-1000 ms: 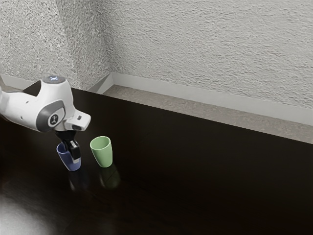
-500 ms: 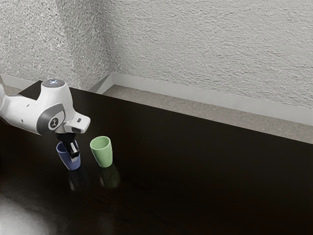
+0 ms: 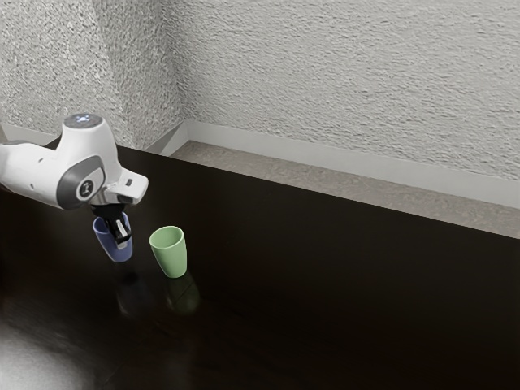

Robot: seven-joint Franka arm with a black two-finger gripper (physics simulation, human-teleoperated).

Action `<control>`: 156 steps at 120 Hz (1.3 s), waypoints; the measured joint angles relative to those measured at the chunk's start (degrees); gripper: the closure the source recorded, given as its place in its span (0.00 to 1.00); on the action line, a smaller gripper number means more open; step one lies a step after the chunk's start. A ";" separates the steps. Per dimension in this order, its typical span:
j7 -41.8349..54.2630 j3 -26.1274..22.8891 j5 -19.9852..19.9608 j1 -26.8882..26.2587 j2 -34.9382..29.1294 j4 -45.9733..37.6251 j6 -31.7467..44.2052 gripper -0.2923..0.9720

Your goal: Place the left cup onto the right cup

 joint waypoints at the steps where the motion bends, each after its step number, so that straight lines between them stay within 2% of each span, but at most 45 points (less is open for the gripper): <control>1: -0.09 -0.06 0.00 0.00 -0.23 0.06 -0.20 0.83; 19: -3.23 -3.15 0.01 1.40 -2.44 2.51 -4.12 0.84; 41: -9.26 -8.53 -0.41 3.66 -2.56 11.42 -12.97 0.84; 77: -20.13 -12.43 -3.90 0.77 -2.10 16.49 -21.46 0.84; 105: -27.18 -12.85 -6.10 -2.85 -0.97 17.05 -23.89 0.84; 139: -32.79 -12.79 -6.58 0.80 -0.25 17.14 -24.75 0.84; 156: -34.64 -12.82 -6.55 0.50 0.93 18.20 -24.87 0.84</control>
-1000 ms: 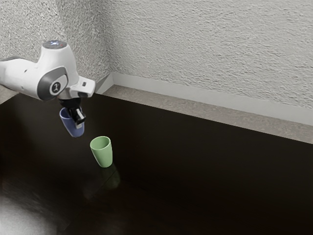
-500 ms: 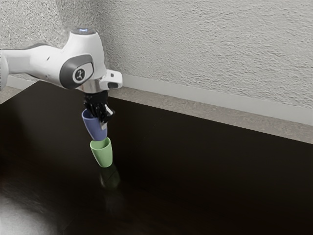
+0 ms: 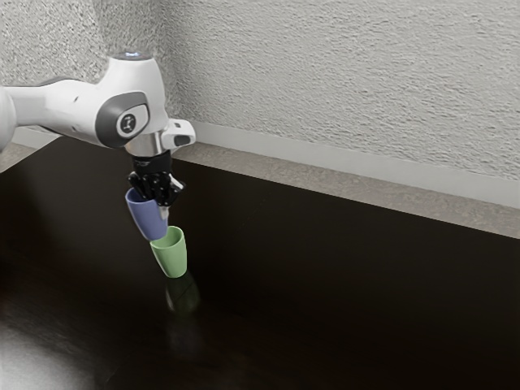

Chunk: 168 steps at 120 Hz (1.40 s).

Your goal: Place the left cup onto the right cup

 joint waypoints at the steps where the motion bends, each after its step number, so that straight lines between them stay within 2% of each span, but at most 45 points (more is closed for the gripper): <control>1: -0.10 0.01 0.00 -0.08 0.03 0.03 -0.01 0.84; 168: -5.59 0.17 2.33 -0.55 7.87 3.87 2.05 0.85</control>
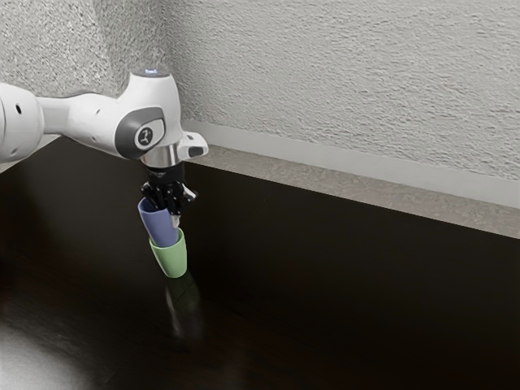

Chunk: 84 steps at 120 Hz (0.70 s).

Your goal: Place the left cup onto the right cup

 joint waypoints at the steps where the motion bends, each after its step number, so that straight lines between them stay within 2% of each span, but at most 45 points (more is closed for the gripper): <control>1: -0.01 0.00 0.01 0.00 0.01 0.00 0.03 0.85; 11: -0.07 0.00 0.05 0.00 0.32 0.00 0.41 0.85; 29: 0.00 0.02 0.34 -0.01 0.86 0.00 0.81 0.67; 43: 0.05 0.00 0.42 0.00 0.72 0.00 1.03 0.58; 58: 0.07 -0.73 0.48 0.02 -1.42 1.94 0.30 0.49; 84: -0.07 -2.76 0.00 -0.28 -6.48 7.19 -5.63 0.35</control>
